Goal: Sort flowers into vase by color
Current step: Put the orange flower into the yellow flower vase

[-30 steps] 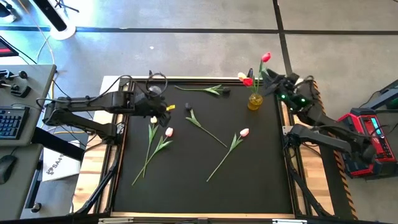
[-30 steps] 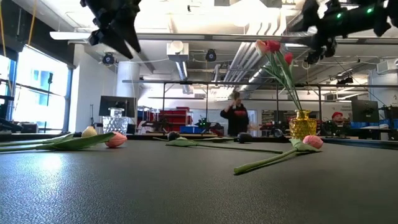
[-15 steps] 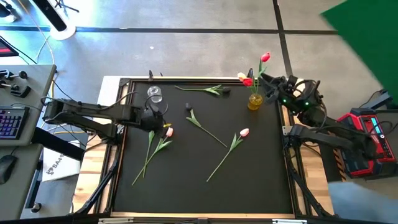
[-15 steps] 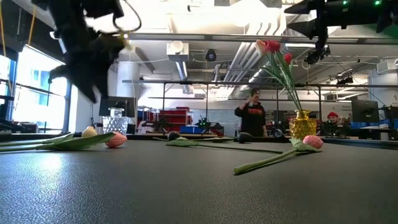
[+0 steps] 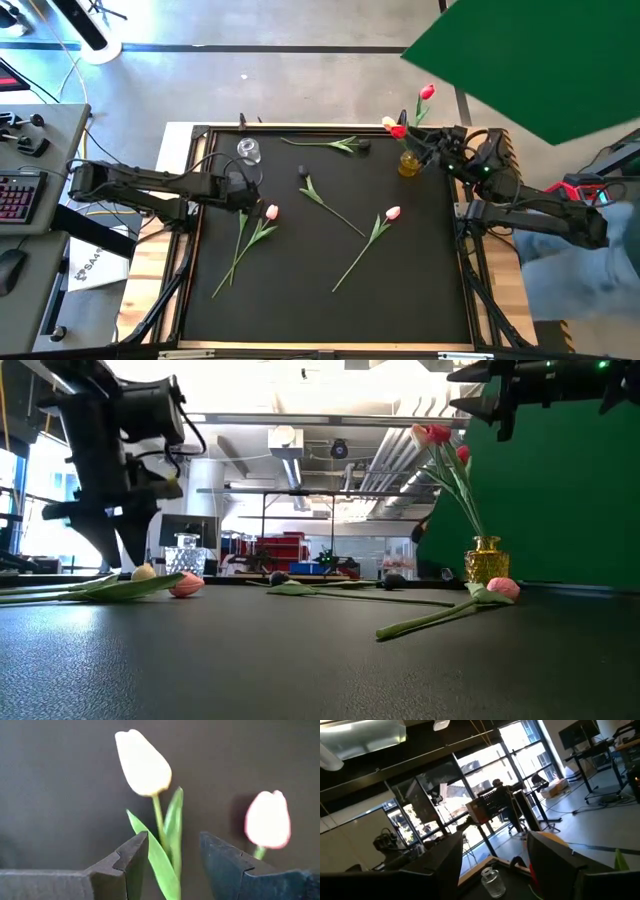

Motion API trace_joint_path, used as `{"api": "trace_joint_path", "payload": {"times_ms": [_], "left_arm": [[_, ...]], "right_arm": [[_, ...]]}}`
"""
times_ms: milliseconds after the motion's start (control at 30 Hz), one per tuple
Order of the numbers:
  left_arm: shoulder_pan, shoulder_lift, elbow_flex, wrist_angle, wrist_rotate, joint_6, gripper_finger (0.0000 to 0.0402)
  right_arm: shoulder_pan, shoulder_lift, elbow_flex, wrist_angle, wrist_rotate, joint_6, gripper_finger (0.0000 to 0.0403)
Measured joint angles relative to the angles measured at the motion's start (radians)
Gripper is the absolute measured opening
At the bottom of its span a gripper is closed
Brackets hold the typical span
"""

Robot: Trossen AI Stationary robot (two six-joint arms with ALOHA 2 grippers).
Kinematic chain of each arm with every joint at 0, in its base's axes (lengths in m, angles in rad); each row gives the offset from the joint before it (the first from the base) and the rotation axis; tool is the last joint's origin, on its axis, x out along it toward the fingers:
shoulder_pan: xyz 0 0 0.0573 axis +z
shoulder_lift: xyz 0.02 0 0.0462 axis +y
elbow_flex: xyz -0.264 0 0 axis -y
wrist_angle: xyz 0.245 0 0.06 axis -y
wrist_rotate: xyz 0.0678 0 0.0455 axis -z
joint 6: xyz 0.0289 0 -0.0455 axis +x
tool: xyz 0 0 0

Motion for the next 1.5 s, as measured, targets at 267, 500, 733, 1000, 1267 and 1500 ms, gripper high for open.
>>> {"api": "trace_joint_path", "payload": {"times_ms": [267, 500, 733, 1000, 1267, 1500], "left_arm": [[0.071, 0.030, -0.106, 0.195, 0.034, 0.080, 0.0165], [0.111, 0.095, -0.115, 0.199, 0.027, 0.093, 0.0104], [0.113, 0.096, -0.100, 0.234, 0.014, 0.106, 0.0008], [0.111, 0.085, 0.030, 0.273, 0.095, 0.149, 0.0003], [0.122, 0.064, 0.212, 0.342, 0.096, 0.339, 0.0001], [0.176, 0.064, 0.257, 0.658, 0.160, 0.477, 0.0001]], "right_arm": [[0.017, 0.000, 0.000, 0.021, 0.009, 0.000, 0.0208], [0.019, 0.000, 0.000, 0.030, 0.016, 0.017, 0.0208], [0.019, 0.000, 0.000, 0.035, 0.016, 0.019, 0.0208], [0.018, 0.000, 0.000, 0.037, -0.005, 0.053, 0.0208], [0.019, 0.000, 0.000, 0.036, -0.128, 0.123, 0.0208], [0.019, 0.000, 0.000, 0.085, -0.294, 0.199, 0.0208]]}}
